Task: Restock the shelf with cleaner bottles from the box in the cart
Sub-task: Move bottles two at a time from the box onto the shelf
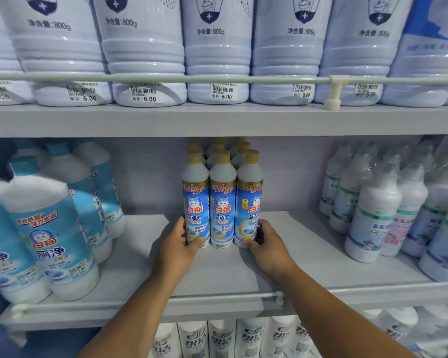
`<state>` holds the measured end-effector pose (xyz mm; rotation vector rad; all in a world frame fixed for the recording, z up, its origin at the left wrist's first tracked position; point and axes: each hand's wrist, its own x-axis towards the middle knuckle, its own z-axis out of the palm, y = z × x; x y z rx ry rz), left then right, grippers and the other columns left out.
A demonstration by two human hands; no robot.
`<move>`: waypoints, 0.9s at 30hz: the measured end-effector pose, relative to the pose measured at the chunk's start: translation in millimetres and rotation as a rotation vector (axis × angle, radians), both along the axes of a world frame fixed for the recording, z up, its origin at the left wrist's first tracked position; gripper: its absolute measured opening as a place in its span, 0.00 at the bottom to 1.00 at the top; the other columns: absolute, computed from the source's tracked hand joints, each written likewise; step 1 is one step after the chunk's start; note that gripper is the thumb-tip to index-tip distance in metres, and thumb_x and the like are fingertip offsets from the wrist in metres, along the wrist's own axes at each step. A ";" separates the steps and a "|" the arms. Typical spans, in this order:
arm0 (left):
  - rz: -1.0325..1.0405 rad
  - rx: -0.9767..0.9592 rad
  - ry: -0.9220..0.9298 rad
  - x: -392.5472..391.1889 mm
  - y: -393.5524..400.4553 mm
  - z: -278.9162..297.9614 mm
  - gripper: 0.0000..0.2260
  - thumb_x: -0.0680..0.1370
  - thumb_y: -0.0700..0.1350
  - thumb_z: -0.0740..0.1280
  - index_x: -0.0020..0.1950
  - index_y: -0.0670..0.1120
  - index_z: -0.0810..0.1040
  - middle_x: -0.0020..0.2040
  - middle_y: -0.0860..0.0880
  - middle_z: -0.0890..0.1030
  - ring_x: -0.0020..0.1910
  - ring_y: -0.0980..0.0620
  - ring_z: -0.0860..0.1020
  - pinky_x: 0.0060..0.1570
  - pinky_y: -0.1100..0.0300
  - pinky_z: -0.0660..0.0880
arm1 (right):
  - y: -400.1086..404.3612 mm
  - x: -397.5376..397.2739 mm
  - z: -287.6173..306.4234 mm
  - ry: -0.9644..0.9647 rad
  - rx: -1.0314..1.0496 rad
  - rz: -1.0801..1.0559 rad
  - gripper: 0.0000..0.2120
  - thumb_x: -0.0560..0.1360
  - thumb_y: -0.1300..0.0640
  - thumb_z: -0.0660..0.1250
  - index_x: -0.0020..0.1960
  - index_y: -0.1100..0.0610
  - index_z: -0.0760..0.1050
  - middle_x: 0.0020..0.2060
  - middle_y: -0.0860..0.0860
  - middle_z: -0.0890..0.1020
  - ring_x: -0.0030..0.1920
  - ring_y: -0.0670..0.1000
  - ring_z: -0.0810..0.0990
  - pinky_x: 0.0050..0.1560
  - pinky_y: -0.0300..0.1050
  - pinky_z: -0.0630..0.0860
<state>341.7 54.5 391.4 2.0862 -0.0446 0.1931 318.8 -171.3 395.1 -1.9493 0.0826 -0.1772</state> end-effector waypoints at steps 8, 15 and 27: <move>-0.024 0.090 0.063 -4.5 2.6 16.6 0.17 0.75 0.50 0.74 0.62 0.51 0.76 0.56 0.57 0.83 0.45 0.62 0.80 0.37 0.76 0.70 | 3.4 -2.6 7.9 0.041 -0.089 -0.002 0.19 0.79 0.56 0.69 0.69 0.51 0.72 0.61 0.43 0.81 0.56 0.43 0.78 0.52 0.33 0.71; -0.001 0.291 0.073 -28.0 7.0 40.6 0.25 0.81 0.53 0.64 0.76 0.46 0.66 0.70 0.48 0.76 0.63 0.50 0.77 0.48 0.69 0.73 | 14.4 -13.3 29.7 0.179 -0.364 -0.013 0.21 0.83 0.51 0.60 0.74 0.53 0.65 0.68 0.51 0.77 0.61 0.52 0.77 0.57 0.43 0.72; -0.197 0.757 0.047 -110.2 19.0 46.0 0.28 0.81 0.64 0.54 0.79 0.55 0.62 0.80 0.52 0.58 0.79 0.50 0.55 0.75 0.55 0.54 | 18.1 -120.7 45.5 0.251 -0.920 0.015 0.31 0.82 0.43 0.57 0.80 0.54 0.54 0.77 0.55 0.64 0.75 0.56 0.63 0.73 0.51 0.64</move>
